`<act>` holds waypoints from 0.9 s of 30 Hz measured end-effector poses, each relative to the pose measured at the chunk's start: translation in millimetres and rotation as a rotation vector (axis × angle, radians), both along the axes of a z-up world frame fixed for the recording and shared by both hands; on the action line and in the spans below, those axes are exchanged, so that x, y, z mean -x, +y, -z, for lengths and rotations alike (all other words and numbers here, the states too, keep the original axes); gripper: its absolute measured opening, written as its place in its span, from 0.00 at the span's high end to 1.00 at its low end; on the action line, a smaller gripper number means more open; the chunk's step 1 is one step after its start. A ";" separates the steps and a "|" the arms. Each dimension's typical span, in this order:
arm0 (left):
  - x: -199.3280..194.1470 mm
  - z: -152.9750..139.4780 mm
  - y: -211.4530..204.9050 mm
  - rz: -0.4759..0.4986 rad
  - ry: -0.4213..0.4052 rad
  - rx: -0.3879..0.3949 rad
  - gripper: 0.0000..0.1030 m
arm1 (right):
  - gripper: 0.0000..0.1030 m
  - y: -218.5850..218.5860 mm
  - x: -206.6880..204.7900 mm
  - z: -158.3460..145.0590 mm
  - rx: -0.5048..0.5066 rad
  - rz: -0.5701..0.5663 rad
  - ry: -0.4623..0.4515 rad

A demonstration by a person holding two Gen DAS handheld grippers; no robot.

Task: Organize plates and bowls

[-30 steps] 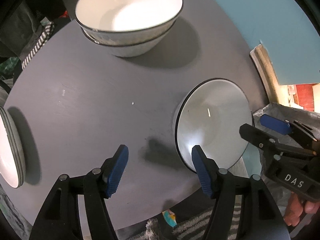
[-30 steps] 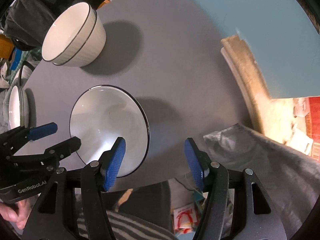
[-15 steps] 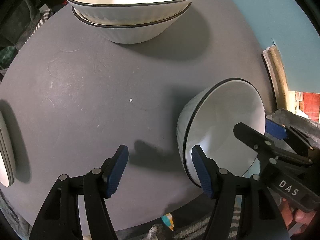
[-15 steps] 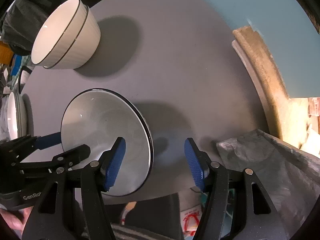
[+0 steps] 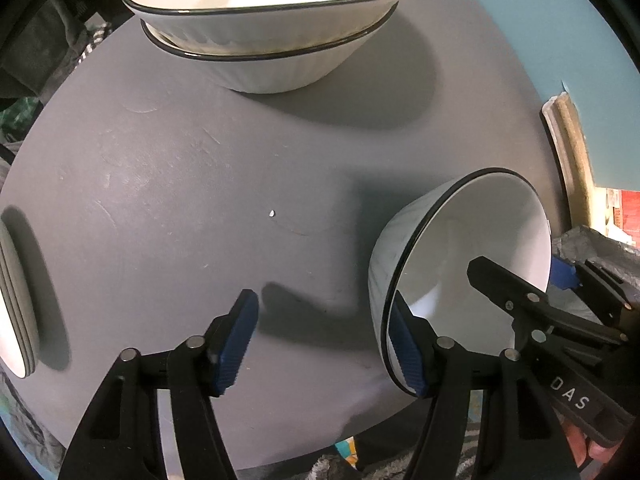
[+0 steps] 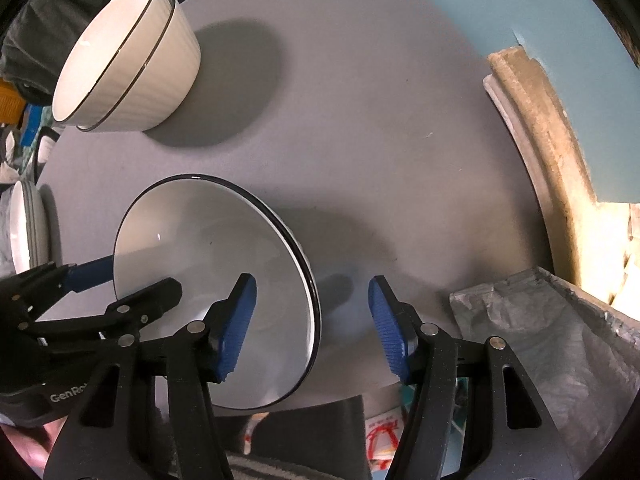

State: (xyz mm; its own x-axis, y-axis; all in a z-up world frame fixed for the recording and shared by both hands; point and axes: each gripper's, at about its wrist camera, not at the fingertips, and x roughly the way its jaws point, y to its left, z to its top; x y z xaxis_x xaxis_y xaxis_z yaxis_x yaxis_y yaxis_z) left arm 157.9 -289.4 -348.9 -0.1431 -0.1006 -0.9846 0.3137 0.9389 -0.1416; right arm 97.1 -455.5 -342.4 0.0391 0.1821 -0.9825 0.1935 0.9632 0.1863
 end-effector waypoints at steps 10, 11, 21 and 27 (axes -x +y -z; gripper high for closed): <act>-0.2 -4.0 -5.2 0.004 0.023 0.035 0.63 | 0.81 6.9 -2.4 8.3 -0.052 -0.017 0.054; -0.7 -3.9 -6.8 0.001 0.028 0.039 0.66 | 0.82 6.9 -2.1 8.7 -0.045 -0.018 0.055; -1.9 -8.4 -10.9 0.015 0.049 0.066 0.83 | 0.87 12.3 -8.6 8.6 -0.002 -0.029 0.066; -4.6 -7.1 -10.5 0.036 0.043 0.076 0.85 | 0.88 15.5 -6.6 6.9 0.004 -0.035 0.065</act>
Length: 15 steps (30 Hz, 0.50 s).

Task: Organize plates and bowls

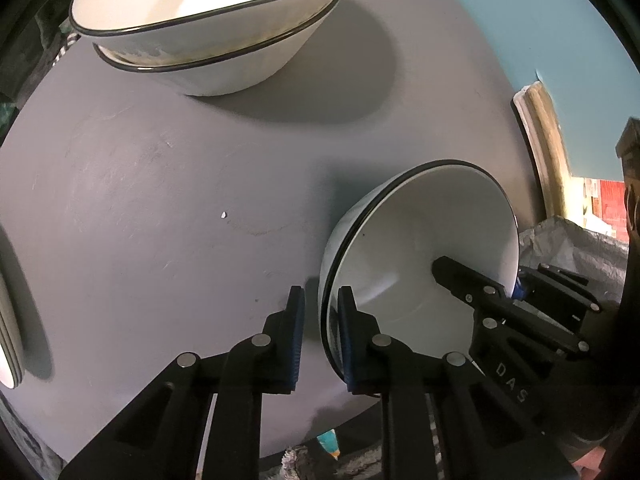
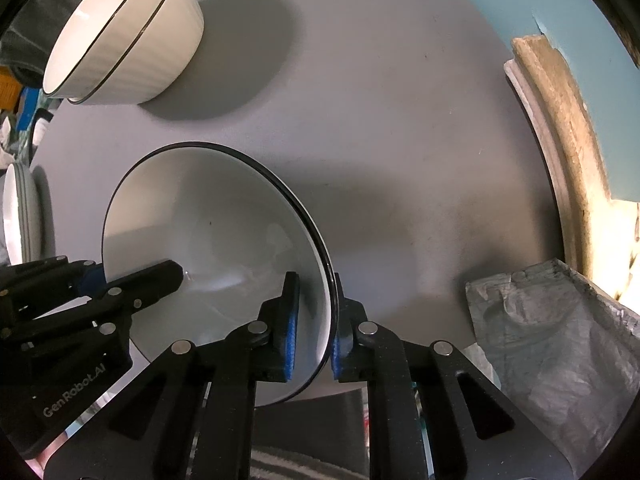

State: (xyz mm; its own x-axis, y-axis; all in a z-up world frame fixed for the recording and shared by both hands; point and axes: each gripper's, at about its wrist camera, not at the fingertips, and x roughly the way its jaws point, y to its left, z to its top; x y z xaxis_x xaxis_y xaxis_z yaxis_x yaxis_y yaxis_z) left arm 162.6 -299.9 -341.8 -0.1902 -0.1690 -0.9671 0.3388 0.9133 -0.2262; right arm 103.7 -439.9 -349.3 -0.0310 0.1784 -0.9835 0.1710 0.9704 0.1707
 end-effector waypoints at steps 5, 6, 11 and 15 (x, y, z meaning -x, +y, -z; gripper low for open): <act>5.2 1.1 -9.1 0.011 -0.010 0.011 0.91 | 0.88 1.5 -0.4 -7.6 0.009 -0.016 -0.005; 5.3 0.7 -10.0 0.015 -0.016 0.007 0.91 | 0.88 3.3 -0.5 -9.7 0.012 -0.020 -0.005; 14.9 8.8 -5.8 0.001 -0.008 -0.001 0.91 | 0.90 4.9 -5.0 -18.1 0.002 -0.029 0.001; 15.8 6.0 -4.5 -0.011 -0.002 -0.003 0.91 | 0.91 8.9 -7.2 -23.6 -0.006 -0.047 0.005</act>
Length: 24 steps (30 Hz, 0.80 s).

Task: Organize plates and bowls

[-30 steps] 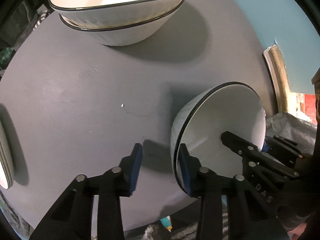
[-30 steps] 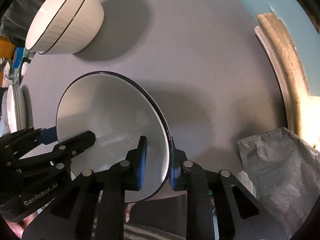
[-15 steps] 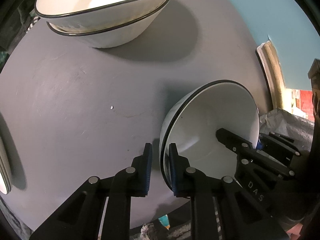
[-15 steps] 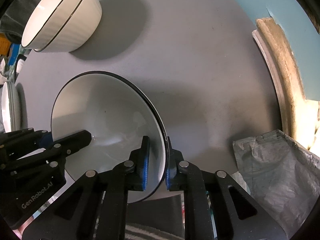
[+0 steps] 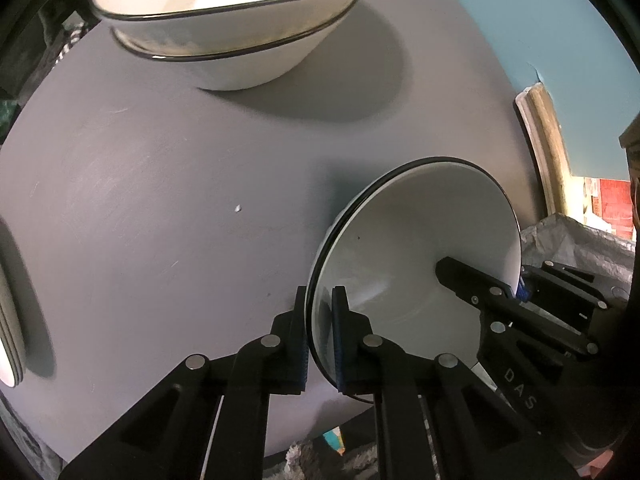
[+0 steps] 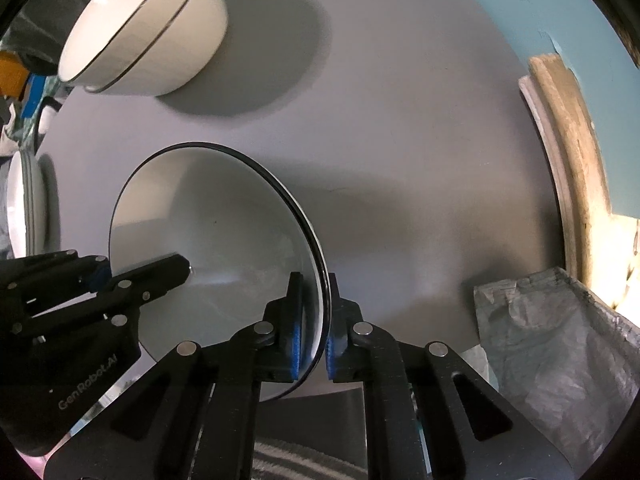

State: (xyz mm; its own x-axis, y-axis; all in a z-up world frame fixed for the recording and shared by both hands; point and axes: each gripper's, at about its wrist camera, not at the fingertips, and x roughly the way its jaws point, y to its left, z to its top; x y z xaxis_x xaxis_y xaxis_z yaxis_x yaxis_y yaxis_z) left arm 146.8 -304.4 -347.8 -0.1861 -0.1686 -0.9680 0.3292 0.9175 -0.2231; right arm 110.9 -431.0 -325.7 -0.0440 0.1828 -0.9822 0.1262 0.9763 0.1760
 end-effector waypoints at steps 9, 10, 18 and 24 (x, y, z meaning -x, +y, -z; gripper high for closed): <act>5.6 -15.5 4.8 0.012 -0.024 -0.010 0.89 | 0.91 15.9 -14.0 -16.0 0.005 -0.042 0.014; 7.6 -18.7 3.7 0.013 -0.031 -0.011 0.89 | 0.91 17.5 -15.5 -18.9 0.003 -0.045 0.011; 3.2 -42.5 9.1 0.002 -0.072 0.004 0.89 | 0.91 19.7 -30.1 -47.9 -0.009 -0.058 -0.020; -1.5 -67.7 17.5 -0.006 -0.113 0.013 0.89 | 0.91 18.9 -29.0 -64.9 -0.001 -0.076 -0.039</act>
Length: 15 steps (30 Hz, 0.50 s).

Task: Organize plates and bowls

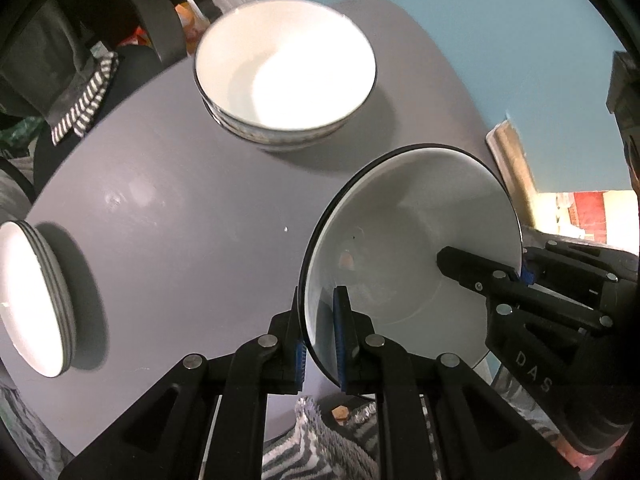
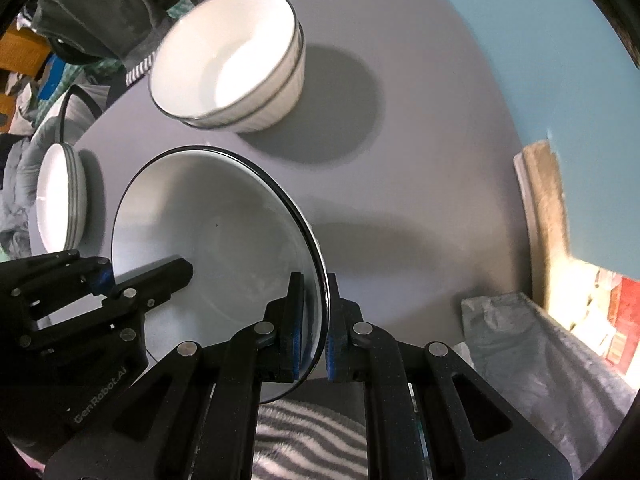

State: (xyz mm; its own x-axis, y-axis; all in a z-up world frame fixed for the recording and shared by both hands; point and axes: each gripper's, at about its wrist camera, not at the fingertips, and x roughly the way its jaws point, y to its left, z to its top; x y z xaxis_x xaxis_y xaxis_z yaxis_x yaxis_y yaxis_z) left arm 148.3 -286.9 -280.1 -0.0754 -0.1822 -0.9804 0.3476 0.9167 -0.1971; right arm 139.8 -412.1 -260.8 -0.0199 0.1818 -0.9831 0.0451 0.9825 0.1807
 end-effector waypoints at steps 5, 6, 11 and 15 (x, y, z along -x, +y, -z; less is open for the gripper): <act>-16.3 -19.1 8.0 -0.007 -0.032 0.000 0.89 | 0.91 -0.4 -13.1 -16.6 0.005 -0.022 -0.018; -18.8 -22.3 8.2 -0.011 -0.039 -0.001 0.89 | 0.91 0.3 -10.4 -13.4 0.006 -0.028 -0.023; -33.6 -35.4 11.8 -0.041 -0.061 -0.003 0.89 | 0.91 -1.3 -26.0 -20.9 0.003 -0.060 -0.047; -48.2 -42.3 14.3 -0.063 -0.076 -0.002 0.89 | 0.91 2.4 -35.9 -26.8 0.001 -0.083 -0.067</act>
State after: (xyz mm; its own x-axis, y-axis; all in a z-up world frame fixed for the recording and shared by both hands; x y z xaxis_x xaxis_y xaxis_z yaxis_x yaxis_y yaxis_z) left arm 196.5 -272.5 -237.8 0.0112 -0.1820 -0.9832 0.3033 0.9376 -0.1701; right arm 175.7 -409.7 -234.0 0.0306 0.1817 -0.9829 -0.0488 0.9824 0.1801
